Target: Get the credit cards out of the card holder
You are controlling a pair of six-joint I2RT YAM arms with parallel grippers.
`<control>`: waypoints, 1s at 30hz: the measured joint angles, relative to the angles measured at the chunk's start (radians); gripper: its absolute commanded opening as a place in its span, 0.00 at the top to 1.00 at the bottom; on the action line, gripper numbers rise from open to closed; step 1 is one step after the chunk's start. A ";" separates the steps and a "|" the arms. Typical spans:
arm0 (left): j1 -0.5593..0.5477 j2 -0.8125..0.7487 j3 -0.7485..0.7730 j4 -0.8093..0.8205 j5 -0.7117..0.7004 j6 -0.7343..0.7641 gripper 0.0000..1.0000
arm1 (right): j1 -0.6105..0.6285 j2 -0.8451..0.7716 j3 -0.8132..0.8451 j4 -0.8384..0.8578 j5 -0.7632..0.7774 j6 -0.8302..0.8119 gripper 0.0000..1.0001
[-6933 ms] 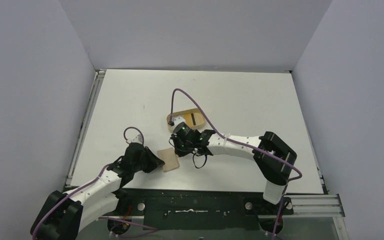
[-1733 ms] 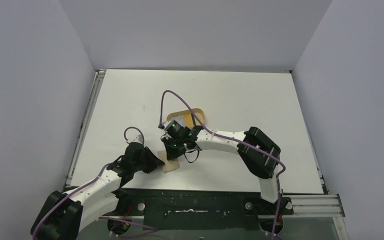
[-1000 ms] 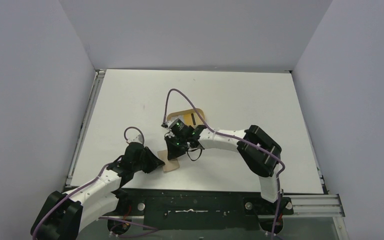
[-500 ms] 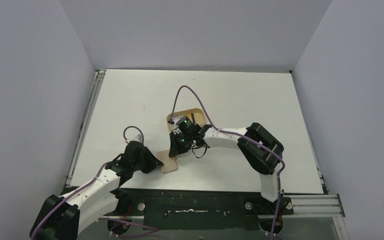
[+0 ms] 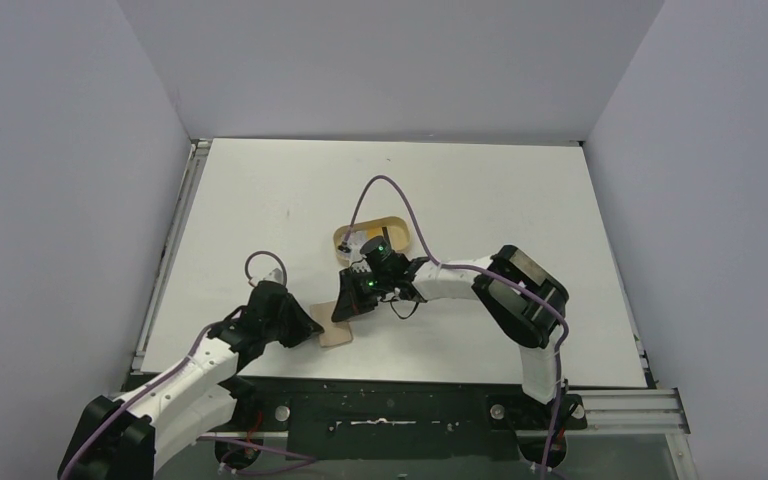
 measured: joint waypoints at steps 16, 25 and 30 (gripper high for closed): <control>0.000 -0.038 0.007 -0.063 -0.019 0.003 1.00 | -0.027 0.000 -0.060 0.179 -0.084 0.108 1.00; 0.000 -0.047 0.014 -0.078 -0.024 0.003 1.00 | -0.034 0.005 -0.060 0.191 -0.084 0.118 1.00; 0.000 -0.048 0.014 -0.078 -0.024 0.003 1.00 | -0.031 0.009 -0.059 0.171 -0.077 0.103 1.00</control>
